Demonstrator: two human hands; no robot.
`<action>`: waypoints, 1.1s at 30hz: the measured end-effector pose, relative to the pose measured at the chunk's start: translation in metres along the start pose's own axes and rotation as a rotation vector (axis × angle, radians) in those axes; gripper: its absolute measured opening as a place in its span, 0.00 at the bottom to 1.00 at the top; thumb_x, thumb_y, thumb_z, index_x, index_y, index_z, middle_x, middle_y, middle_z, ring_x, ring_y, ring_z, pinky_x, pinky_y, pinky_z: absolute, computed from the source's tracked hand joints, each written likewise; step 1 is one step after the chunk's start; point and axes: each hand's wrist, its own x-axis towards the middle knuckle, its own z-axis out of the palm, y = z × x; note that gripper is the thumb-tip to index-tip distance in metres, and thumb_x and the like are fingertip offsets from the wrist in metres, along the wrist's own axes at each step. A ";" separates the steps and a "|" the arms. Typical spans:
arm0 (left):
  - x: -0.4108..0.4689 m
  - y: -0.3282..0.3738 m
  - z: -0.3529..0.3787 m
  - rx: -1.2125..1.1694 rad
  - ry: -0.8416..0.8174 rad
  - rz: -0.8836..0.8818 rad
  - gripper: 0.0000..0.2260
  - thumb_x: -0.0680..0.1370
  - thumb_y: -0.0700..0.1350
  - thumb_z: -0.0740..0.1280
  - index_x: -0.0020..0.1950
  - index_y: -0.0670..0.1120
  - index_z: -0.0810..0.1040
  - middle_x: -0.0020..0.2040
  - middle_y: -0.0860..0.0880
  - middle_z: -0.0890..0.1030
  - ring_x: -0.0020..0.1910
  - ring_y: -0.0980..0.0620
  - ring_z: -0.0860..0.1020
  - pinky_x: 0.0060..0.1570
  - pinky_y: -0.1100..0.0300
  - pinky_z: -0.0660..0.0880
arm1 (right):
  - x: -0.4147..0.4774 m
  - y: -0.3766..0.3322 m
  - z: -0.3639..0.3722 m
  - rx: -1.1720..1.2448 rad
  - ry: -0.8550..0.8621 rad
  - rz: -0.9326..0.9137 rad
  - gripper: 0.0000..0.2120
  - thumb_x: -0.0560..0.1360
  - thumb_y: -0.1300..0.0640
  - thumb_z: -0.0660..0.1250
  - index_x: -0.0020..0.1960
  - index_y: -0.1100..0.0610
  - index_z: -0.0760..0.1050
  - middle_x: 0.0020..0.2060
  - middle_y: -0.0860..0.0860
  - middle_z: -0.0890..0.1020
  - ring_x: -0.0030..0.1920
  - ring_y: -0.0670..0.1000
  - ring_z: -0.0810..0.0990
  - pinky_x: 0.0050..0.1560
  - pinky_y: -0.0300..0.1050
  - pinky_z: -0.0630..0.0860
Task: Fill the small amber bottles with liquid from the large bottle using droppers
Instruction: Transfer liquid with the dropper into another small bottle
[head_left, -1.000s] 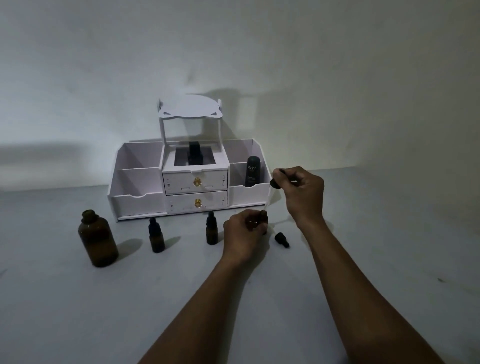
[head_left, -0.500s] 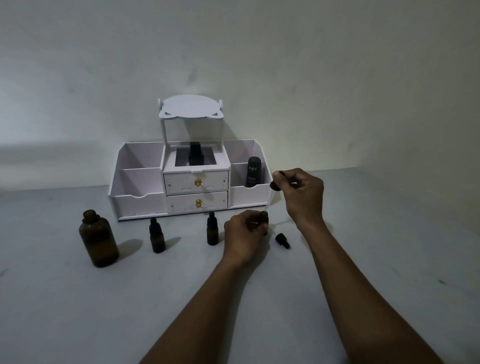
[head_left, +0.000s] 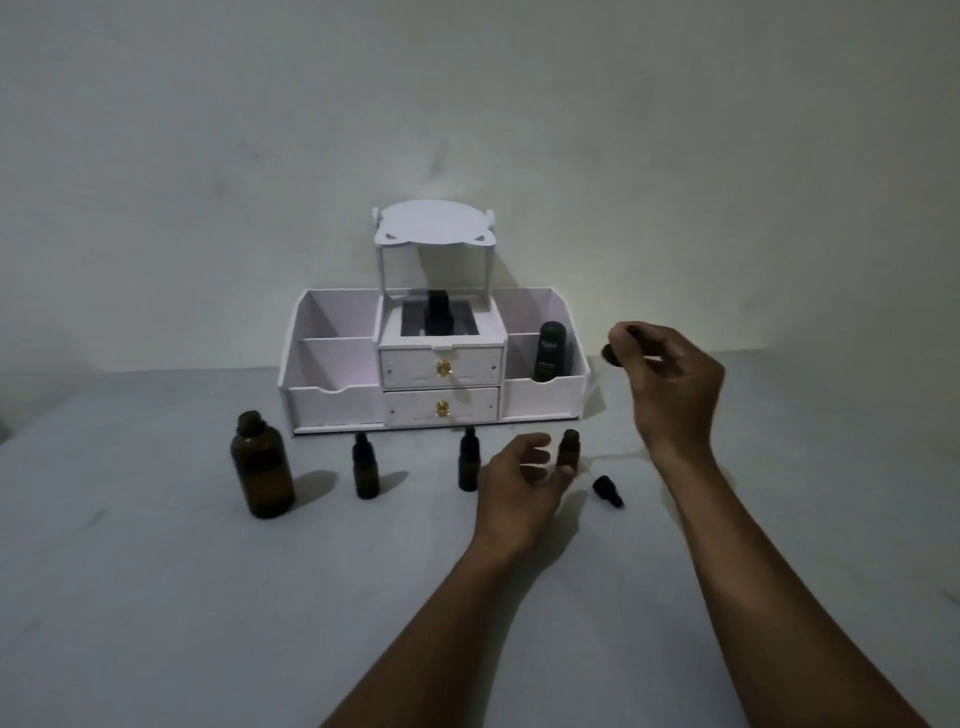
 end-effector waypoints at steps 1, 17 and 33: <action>-0.006 -0.002 -0.007 -0.012 -0.009 -0.004 0.19 0.76 0.47 0.73 0.66 0.52 0.76 0.58 0.52 0.79 0.52 0.59 0.78 0.47 0.69 0.73 | -0.001 -0.003 0.001 0.015 -0.005 -0.012 0.03 0.74 0.56 0.74 0.48 0.53 0.83 0.40 0.50 0.86 0.42 0.52 0.86 0.47 0.48 0.83; -0.061 -0.012 -0.205 0.014 0.706 0.330 0.08 0.76 0.39 0.72 0.52 0.50 0.83 0.43 0.57 0.84 0.39 0.60 0.82 0.39 0.65 0.79 | -0.049 -0.071 0.105 0.276 -0.287 -0.044 0.08 0.72 0.63 0.75 0.50 0.61 0.83 0.38 0.43 0.86 0.41 0.46 0.86 0.45 0.37 0.82; -0.030 -0.068 -0.254 0.045 0.647 0.123 0.09 0.80 0.46 0.66 0.59 0.54 0.80 0.52 0.56 0.79 0.49 0.64 0.77 0.50 0.60 0.79 | -0.075 -0.090 0.180 0.385 -0.384 0.020 0.07 0.73 0.63 0.74 0.51 0.61 0.82 0.38 0.45 0.86 0.41 0.45 0.86 0.43 0.37 0.80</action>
